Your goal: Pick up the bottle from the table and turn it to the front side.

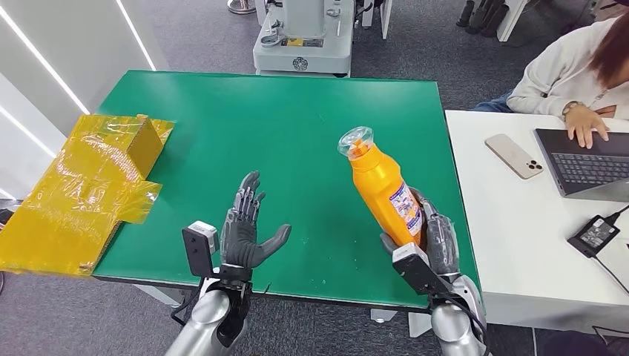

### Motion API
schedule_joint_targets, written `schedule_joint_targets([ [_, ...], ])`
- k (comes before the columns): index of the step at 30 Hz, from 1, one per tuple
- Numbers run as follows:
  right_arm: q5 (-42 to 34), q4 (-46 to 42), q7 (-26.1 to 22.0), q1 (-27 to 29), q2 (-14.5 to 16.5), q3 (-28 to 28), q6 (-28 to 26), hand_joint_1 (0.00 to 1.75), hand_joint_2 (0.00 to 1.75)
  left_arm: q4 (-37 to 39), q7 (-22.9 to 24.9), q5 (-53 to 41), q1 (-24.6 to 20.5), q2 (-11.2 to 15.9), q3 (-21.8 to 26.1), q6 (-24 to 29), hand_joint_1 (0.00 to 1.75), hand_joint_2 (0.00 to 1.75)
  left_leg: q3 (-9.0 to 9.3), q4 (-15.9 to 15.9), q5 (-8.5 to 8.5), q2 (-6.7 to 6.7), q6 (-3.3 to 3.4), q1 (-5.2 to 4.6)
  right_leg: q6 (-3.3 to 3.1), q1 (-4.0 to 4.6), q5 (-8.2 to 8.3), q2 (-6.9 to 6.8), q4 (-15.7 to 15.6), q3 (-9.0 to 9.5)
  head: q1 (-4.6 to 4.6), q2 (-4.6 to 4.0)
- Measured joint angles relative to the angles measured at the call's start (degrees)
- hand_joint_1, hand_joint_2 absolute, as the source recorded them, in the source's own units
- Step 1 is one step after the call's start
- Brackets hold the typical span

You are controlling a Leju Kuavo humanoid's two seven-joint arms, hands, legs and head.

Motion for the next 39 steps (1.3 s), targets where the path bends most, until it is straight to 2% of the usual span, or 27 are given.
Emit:
schedule_joint_targets([
  [6,0.95,-2.58,-0.18,0.89,0.27,-0.32,-0.35,1.66,1.75,0.69,0.34,0.90,-0.29,-0.02,0.04,-1.98,0.00,1.75,0.03,0.00,0.00,0.06,0.00,0.00,0.00,0.00,0.00,0.06,0.00,-0.01,-0.01,0.00],
  [12,2.76,-3.57,-1.94,-1.50,2.13,-0.27,1.02,1.74,1.75,5.81,1.36,5.73,-9.50,-0.80,0.04,-12.89,0.00,1.75,0.01,0.01,0.08,0.02,-0.01,0.01,-0.06,0.00,0.08,0.01,0.02,-0.01,-0.01,0.00],
  [20,1.59,0.05,-2.58,-8.09,3.94,2.49,2.29,1.74,1.75,8.44,5.28,15.49,-18.58,-2.90,0.04,-20.03,0.00,1.75,0.01,0.03,0.09,0.01,-0.01,0.01,-0.07,0.00,0.10,0.01,0.03,0.00,-0.01,0.00],
  [29,0.87,2.65,-1.98,-10.18,4.20,3.98,2.09,1.67,1.75,11.61,6.86,19.95,-21.59,-4.11,-0.04,-23.44,0.00,1.75,0.00,0.03,0.08,0.00,0.00,0.01,-0.05,0.00,0.07,0.01,0.03,-0.02,-0.01,0.00],
  [36,0.85,4.58,-1.41,-11.29,4.20,4.13,2.22,1.70,1.75,13.92,6.34,19.86,-22.37,-4.64,-0.40,-23.28,0.00,1.75,0.00,0.03,0.08,0.01,0.00,0.01,-0.05,0.00,0.08,0.01,0.03,-0.02,-0.01,0.00],
  [39,0.87,6.64,-1.11,-12.59,4.20,4.16,2.44,1.71,1.75,14.21,5.90,18.33,-22.74,-4.84,-1.10,-21.64,0.00,1.75,0.00,0.03,0.08,0.01,0.00,0.01,-0.05,0.00,0.08,0.01,0.03,-0.02,-0.01,0.00],
])
